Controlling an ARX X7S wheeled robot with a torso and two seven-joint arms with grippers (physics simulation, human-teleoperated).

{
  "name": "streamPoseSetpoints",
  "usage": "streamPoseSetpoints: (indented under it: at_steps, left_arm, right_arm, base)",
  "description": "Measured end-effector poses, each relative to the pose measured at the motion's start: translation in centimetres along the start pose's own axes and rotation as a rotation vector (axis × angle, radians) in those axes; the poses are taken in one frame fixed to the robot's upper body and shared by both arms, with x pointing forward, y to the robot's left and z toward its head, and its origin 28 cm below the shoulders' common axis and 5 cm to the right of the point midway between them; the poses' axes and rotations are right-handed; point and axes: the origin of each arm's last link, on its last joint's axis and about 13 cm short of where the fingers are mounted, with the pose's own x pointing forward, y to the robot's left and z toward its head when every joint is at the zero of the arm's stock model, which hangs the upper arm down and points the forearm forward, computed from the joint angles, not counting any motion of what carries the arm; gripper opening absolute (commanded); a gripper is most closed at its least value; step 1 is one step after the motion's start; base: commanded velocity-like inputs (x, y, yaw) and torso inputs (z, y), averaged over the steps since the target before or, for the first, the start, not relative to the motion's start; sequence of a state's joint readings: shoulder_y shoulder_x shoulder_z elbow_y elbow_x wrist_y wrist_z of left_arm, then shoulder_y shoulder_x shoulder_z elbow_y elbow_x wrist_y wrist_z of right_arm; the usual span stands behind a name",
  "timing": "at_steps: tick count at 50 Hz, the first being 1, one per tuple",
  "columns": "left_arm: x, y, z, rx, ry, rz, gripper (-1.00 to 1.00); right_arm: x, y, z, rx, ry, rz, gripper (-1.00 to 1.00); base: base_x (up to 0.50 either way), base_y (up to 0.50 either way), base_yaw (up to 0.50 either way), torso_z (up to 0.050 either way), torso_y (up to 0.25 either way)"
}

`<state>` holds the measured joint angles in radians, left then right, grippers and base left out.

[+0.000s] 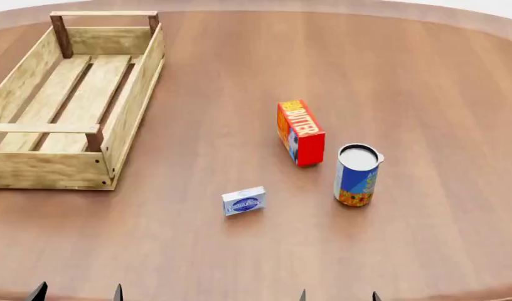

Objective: Pick up the cream cheese and put it in the tray.

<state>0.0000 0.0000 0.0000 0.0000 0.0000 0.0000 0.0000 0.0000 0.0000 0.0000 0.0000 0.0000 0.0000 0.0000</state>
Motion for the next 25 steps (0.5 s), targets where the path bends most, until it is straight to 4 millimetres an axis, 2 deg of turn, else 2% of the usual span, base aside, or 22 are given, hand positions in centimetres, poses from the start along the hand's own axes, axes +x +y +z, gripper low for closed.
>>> streamPoseSetpoints:
  at_steps: [11, 25]
  left_arm:
    - [0.02, -0.04, -0.02, 0.001, 0.0, 0.0, 1.0]
    - [0.01, 0.01, -0.1, 0.013, -0.004, 0.004, 1.0]
  right_arm:
    - [0.0, 0.04, -0.05, -0.014, -0.005, 0.004, 1.0]
    - [-0.11, 0.16, -0.08, -0.026, -0.012, 0.016, 1.0]
  base:
    - [0.01, 0.07, 0.0, 0.0, 0.0]
    - [0.15, 0.48, 0.0, 0.0, 0.0]
